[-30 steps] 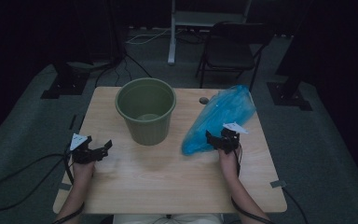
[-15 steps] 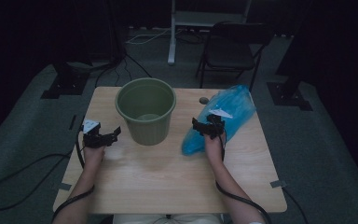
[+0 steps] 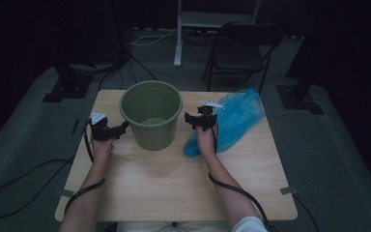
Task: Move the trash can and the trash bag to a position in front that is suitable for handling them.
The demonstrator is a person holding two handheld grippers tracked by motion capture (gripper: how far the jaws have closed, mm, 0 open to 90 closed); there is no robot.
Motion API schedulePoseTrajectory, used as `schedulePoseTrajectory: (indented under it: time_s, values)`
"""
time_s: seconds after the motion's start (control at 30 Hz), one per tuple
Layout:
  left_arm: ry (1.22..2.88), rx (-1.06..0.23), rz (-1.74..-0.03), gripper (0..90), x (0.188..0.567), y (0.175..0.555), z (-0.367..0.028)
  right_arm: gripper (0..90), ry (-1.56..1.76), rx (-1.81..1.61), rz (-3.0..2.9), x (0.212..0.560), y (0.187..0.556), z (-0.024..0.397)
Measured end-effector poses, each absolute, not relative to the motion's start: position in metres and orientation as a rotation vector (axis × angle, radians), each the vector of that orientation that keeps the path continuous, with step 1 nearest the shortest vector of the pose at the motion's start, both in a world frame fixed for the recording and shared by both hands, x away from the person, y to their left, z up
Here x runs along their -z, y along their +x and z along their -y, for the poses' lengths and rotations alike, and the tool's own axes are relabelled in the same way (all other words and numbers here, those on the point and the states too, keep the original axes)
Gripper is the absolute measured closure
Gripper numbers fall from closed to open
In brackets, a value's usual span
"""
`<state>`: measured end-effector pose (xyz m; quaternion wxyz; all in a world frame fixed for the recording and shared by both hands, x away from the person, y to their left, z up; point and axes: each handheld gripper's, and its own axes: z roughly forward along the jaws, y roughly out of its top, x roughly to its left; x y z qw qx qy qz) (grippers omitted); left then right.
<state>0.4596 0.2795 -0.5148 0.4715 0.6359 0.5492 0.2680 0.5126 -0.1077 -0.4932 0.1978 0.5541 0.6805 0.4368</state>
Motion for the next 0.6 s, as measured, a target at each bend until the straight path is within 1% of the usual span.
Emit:
schedulePoseTrajectory:
  time_s: [0.2,0.4,0.5,0.6]
  values:
    - [1.577,-0.652,-1.34,0.3,0.513,0.465,-0.281,12.9,1.562,-1.287,-1.913,0.486,0.524,0.102]
    - [1.598,-0.651,-1.316,0.3,0.51,0.465,-0.278,11.9,1.511,-1.33,-1.975,0.486,0.526,0.098]
    - [1.6,-0.652,-1.309,0.4,0.51,0.465,-0.277,12.9,1.462,-1.316,-2.012,0.486,0.524,0.093]
    - [1.604,-0.642,-1.311,0.4,0.51,0.464,-0.276,12.9,1.496,-1.365,-2.035,0.489,0.525,0.098]
